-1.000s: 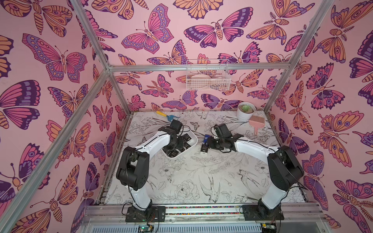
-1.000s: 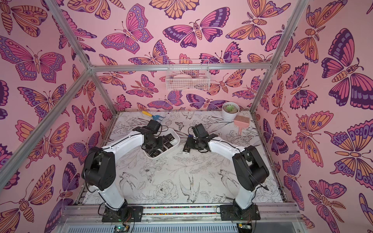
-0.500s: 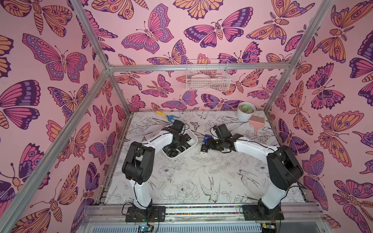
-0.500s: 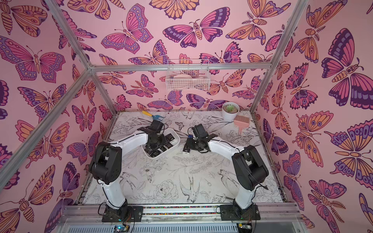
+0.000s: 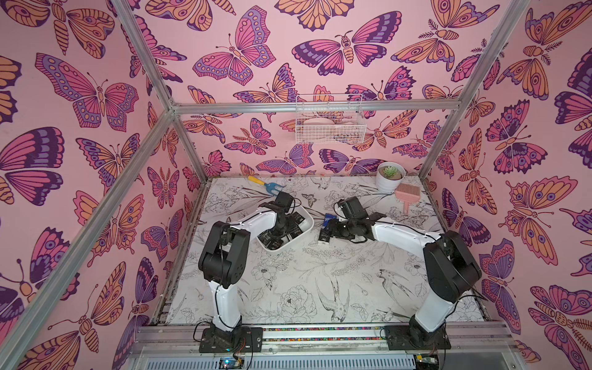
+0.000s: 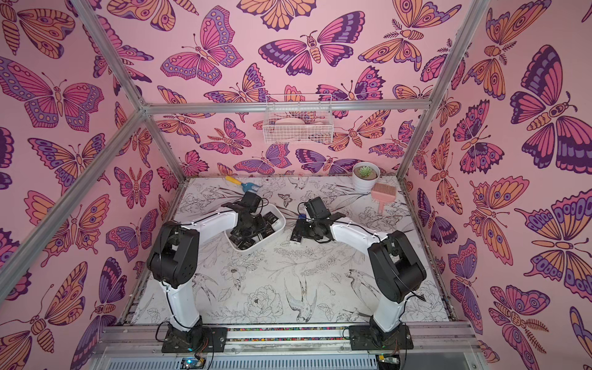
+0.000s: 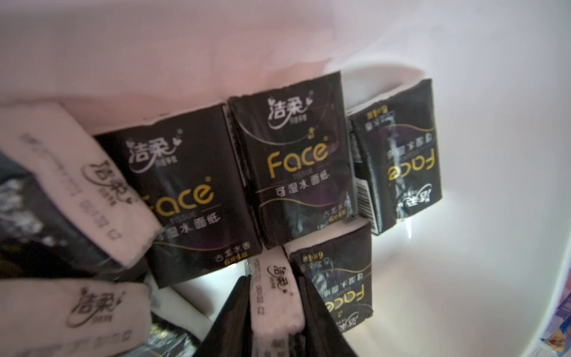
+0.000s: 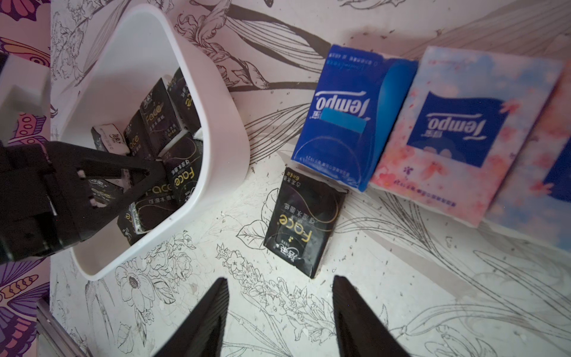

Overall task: Take the pocket tissues out of the storage box
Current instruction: Pick up the pocket tissues from the storage box, then place the pocket tissues at the center of the board.

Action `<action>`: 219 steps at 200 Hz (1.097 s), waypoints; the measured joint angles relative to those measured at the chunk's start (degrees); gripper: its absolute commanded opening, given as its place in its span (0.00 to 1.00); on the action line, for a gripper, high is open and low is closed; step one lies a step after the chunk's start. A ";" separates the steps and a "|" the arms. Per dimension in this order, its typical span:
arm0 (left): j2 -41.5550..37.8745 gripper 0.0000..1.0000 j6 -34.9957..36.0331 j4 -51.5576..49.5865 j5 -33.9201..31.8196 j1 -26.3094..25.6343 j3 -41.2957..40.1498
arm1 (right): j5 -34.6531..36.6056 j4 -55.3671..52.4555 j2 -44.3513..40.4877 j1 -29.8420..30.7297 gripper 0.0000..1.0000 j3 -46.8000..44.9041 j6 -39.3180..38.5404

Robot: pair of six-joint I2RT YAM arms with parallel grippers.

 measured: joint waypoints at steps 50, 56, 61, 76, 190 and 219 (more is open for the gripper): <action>-8.63 0.24 3.04 0.04 -0.04 0.20 0.00 | 0.04 -2.14 -1.64 -0.02 0.58 -0.61 -1.16; -9.99 0.24 3.78 0.11 -0.04 0.00 0.00 | 0.04 -2.62 -2.23 -0.15 0.58 -0.74 -1.36; -10.99 0.24 4.35 0.13 -0.04 -0.26 0.02 | 0.04 -2.89 -2.71 -0.33 0.58 -0.92 -1.62; -13.09 0.25 6.25 0.24 0.57 -2.01 0.28 | 0.02 -3.58 -4.39 -1.22 0.58 -1.68 -2.21; 6.67 0.28 15.47 5.46 19.45 -22.69 11.34 | 1.25 -8.13 -12.46 -10.93 0.58 -16.41 -3.82; 9.60 0.30 15.47 6.45 20.55 -22.67 9.27 | 1.33 -8.66 -12.55 -10.93 0.58 -17.49 -3.82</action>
